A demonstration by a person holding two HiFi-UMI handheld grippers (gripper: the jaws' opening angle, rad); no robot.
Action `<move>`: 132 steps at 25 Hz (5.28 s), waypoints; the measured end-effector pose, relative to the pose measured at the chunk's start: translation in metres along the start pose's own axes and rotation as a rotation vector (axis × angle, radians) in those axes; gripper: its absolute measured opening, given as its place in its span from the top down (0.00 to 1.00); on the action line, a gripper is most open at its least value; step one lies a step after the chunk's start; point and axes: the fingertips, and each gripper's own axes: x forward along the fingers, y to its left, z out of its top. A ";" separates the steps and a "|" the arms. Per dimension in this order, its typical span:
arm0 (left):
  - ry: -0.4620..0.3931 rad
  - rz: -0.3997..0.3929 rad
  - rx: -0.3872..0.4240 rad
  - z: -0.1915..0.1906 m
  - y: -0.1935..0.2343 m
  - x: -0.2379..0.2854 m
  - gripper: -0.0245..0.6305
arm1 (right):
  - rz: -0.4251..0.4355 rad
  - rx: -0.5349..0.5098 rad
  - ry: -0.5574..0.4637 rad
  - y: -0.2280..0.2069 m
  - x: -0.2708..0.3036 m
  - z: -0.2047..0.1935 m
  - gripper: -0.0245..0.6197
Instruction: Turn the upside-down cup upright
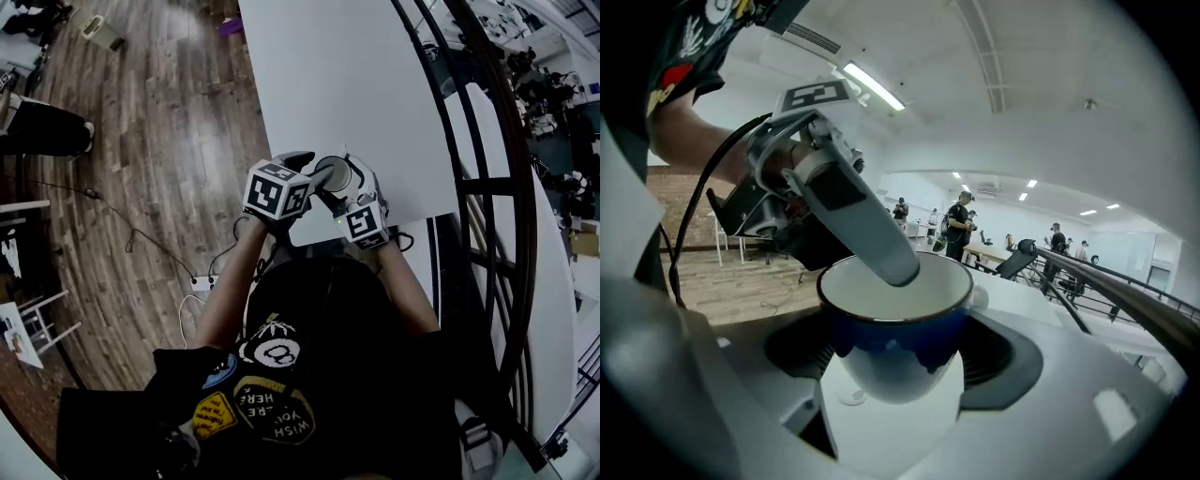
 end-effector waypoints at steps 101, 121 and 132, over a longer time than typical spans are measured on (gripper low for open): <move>-0.135 0.301 -0.105 -0.089 0.100 -0.029 0.96 | -0.053 0.198 0.044 -0.084 0.160 -0.108 0.39; -0.206 0.175 -0.011 -0.115 0.010 -0.039 0.96 | -0.088 0.510 0.004 0.035 -0.044 -0.054 0.96; -0.343 0.302 0.022 -0.131 -0.110 -0.046 0.96 | -0.001 0.490 -0.076 0.050 -0.156 -0.070 0.96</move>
